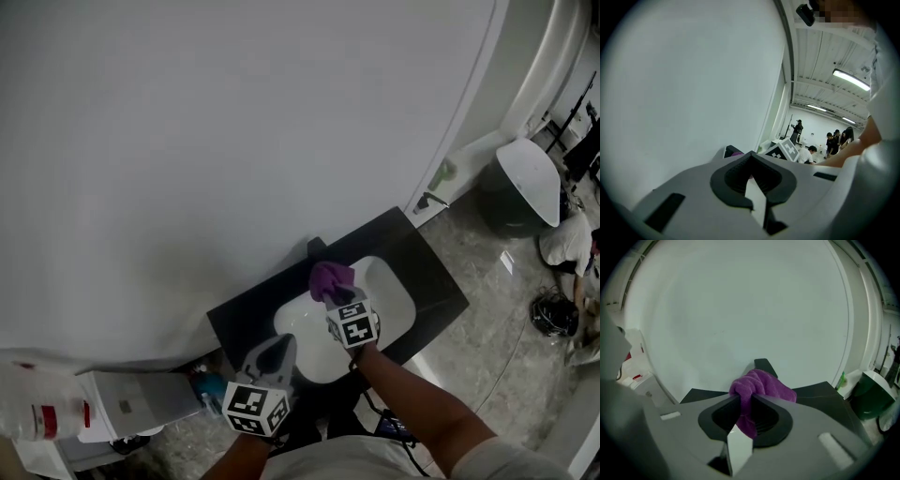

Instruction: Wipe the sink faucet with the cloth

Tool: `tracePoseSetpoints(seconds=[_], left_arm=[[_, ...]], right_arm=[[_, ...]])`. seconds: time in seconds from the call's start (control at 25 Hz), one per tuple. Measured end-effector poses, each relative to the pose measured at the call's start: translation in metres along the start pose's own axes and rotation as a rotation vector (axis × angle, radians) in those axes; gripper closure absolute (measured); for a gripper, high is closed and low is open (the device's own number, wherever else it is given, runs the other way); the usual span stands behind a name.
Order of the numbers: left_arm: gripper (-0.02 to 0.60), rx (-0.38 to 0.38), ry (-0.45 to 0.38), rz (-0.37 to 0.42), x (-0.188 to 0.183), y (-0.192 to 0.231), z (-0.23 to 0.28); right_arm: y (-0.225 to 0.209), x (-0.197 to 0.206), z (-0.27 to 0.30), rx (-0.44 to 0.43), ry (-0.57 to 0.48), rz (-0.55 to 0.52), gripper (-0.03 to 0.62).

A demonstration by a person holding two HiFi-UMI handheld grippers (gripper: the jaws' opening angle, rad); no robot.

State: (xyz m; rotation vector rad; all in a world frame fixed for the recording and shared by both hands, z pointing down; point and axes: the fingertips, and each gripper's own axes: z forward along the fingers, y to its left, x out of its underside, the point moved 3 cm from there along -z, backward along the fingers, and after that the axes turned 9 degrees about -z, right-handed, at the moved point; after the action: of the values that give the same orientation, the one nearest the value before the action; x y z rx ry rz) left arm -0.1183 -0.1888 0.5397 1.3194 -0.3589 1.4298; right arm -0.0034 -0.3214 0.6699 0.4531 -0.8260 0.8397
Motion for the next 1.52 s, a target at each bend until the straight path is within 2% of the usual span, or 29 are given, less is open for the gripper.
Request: tracePoseSetpoints(seconds=[0.12, 0.2, 0.36, 0.52, 0.6, 0.72, 0.8, 0.96, 1.16, 1.24, 1.44, 1.52], left_arm=[[0.577, 0.003, -0.001, 0.011, -0.004, 0.0, 0.0], [0.577, -0.003, 0.002, 0.013, -0.003, 0.002, 0.001], [0.577, -0.007, 0.007, 0.01, 0.002, 0.003, 0.004], [0.577, -0.005, 0.009, -0.012, 0.005, 0.007, 0.005], [0.577, 0.004, 0.005, -0.012, 0.002, 0.005, 0.005], [0.577, 0.012, -0.003, -0.003, -0.004, 0.001, 0.007], [0.577, 0.014, -0.007, 0.001, -0.005, -0.003, 0.007], [0.577, 0.012, -0.009, 0.005, -0.002, -0.005, 0.005], [0.577, 0.005, -0.01, -0.012, 0.0, 0.003, 0.002], [0.577, 0.005, -0.014, -0.009, -0.002, 0.003, 0.0], [0.577, -0.006, -0.028, 0.003, -0.009, 0.006, -0.009], [0.577, -0.011, -0.028, 0.008, -0.009, 0.01, -0.012]], right_arm=[[0.0, -0.019, 0.023, 0.002, -0.011, -0.041, 0.53], [-0.01, -0.015, 0.04, 0.02, 0.017, -0.036, 0.53], [-0.033, 0.029, 0.039, 0.055, 0.081, 0.045, 0.53], [-0.028, 0.075, 0.012, 0.047, 0.144, 0.108, 0.53], [-0.02, 0.064, 0.002, 0.036, 0.106, 0.077, 0.53], [-0.022, 0.017, 0.007, 0.033, 0.019, 0.033, 0.53], [-0.032, 0.006, 0.021, 0.043, 0.026, 0.038, 0.53], [-0.048, 0.039, 0.031, 0.067, 0.102, 0.088, 0.53], [-0.031, 0.085, 0.021, 0.06, 0.185, 0.118, 0.53], [-0.02, 0.076, 0.023, 0.045, 0.16, 0.122, 0.53], [-0.002, 0.0, 0.049, 0.025, 0.018, 0.146, 0.53], [-0.005, -0.013, 0.067, 0.037, 0.013, 0.174, 0.53]])
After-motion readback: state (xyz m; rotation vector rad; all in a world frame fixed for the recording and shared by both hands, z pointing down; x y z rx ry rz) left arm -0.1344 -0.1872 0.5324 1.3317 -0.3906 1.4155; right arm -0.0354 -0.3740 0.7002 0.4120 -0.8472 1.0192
